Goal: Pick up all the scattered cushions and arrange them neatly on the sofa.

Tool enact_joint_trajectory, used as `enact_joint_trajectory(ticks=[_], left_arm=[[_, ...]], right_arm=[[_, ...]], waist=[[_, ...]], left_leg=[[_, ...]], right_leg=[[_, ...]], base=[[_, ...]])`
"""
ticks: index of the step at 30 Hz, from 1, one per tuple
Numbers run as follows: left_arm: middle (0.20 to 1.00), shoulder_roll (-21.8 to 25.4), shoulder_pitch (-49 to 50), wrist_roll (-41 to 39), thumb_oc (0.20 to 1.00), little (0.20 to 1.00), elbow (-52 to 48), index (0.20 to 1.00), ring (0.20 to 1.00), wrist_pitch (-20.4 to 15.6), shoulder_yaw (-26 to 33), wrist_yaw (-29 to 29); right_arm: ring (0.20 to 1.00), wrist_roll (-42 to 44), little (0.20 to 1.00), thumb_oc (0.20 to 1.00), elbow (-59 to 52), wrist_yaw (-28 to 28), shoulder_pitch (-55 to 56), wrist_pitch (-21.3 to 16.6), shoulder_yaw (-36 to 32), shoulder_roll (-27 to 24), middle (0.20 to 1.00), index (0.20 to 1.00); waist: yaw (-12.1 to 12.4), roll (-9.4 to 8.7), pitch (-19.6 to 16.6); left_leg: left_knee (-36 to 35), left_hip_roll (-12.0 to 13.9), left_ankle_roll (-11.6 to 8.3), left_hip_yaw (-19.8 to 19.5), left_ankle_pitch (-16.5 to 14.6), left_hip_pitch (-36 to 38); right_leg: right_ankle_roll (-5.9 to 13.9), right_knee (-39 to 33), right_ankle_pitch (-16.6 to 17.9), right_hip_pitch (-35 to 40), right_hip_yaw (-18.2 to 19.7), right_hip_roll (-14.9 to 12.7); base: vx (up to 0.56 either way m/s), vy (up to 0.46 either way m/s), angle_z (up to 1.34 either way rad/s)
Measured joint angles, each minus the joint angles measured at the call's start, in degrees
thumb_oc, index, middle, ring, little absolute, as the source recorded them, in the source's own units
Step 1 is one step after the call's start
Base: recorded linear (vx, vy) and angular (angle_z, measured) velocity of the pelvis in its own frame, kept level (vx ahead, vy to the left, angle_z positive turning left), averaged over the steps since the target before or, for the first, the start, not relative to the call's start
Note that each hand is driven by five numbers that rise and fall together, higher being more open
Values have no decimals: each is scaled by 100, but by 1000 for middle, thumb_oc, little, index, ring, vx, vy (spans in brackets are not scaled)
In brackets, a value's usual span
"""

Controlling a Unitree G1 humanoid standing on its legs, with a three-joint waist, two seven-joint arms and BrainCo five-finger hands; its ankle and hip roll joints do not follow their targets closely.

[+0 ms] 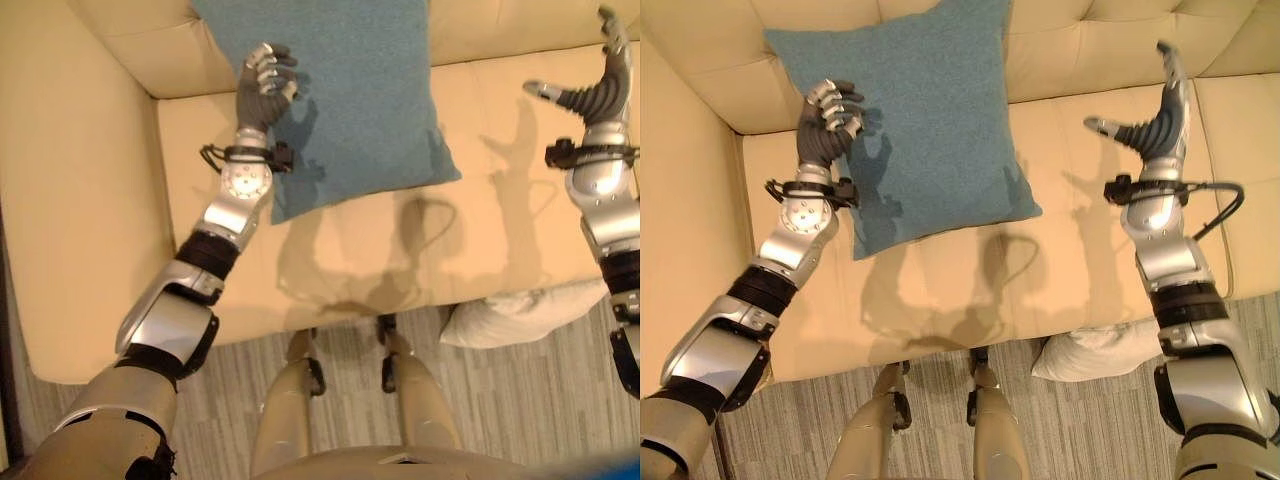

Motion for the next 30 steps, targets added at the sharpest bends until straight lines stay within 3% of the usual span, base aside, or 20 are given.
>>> enact_joint_trajectory(ticks=[8, 9, 13, 17, 20, 23, 26, 30], left_arm=[[1000, -355, 870, 401, 1000, 1000, -431, 1000, 1000, 32, 385, 25], [1000, -460, 1280, 430, 1000, 1000, -452, 1000, 1000, 79, 676, 94], [1000, -464, 1330, 450, 1000, 1000, -292, 1000, 1000, 115, 978, 425], [1000, -473, 1294, 534, 1000, 1000, -155, 1000, 1000, 121, 1081, 556], [1000, -472, 994, 381, 1000, 1000, 391, 1000, 1000, 151, 1017, 532], [1000, -441, 358, -23, 1000, 1000, 1233, 1000, 1000, 199, 640, 389], [1000, -282, -487, -366, 1000, 1000, 1637, 1000, 1000, 280, 270, 155], [1000, -197, -970, -362, 1000, 1000, 1643, 1000, 1000, 352, -7, 8]], right_arm=[[1000, 90, 1000, 1000, 131, 305, 265, -12, 20, 116, 1000, 1000], [1000, 93, 1000, 1000, 156, 390, 490, -9, -8, 354, 1000, 1000], [1000, 243, 1000, 1000, 475, 414, 387, -14, -6, 692, 1000, 1000], [1000, 327, 1000, 1000, 520, 415, 177, -16, 1, 697, 1000, 1000], [1000, 540, 1000, 1000, 1115, 404, -621, -14, 99, 693, 1000, 1000], [1000, 690, 1000, 1000, 1801, 395, -1288, 23, 410, 700, 1000, 1000], [1000, 1060, 1000, 1000, 2076, 364, -2062, 32, 559, 715, 1000, 1000], [1000, 1348, 1000, 1000, 2127, 305, -2282, 31, 697, 723, 1000, 1000]], waist=[[36, 0, 1], [110, 1, 2], [213, 30, 22], [322, 173, 106], [343, 331, 216], [369, 383, 248], [358, 446, 281], [320, 513, 323]], left_leg=[[0, 23, 0, 130, 0, 230], [0, 63, 0, 137, 0, 294], [0, 98, -18, 123, -12, 128], [0, 112, -106, 102, -77, -100], [0, 188, -324, -85, -243, -517], [-1, 189, -356, -195, -310, -713], [0, 114, -281, -266, -279, -1179], [0, 25, -216, -351, -209, -1457]], right_leg=[[0, -56, 0, 165, -9, 33], [-1, -80, -1, 222, -19, 65], [-19, -189, -11, 116, -88, 107], [-219, -272, 73, -73, -113, 175], [-359, -134, 175, -560, -158, 223], [-350, 144, 134, -887, -170, 203], [-367, 580, 87, -1541, -160, 108], [-349, 962, -50, -1958, -164, 1]], base=[[-35, -68, -11], [-82, -111, -5], [-54, -72, 0], [-33, -40, -1], [-44, -38, -3], [-48, -8, 1], [-32, -25, 5], [-11, -29, 14]])
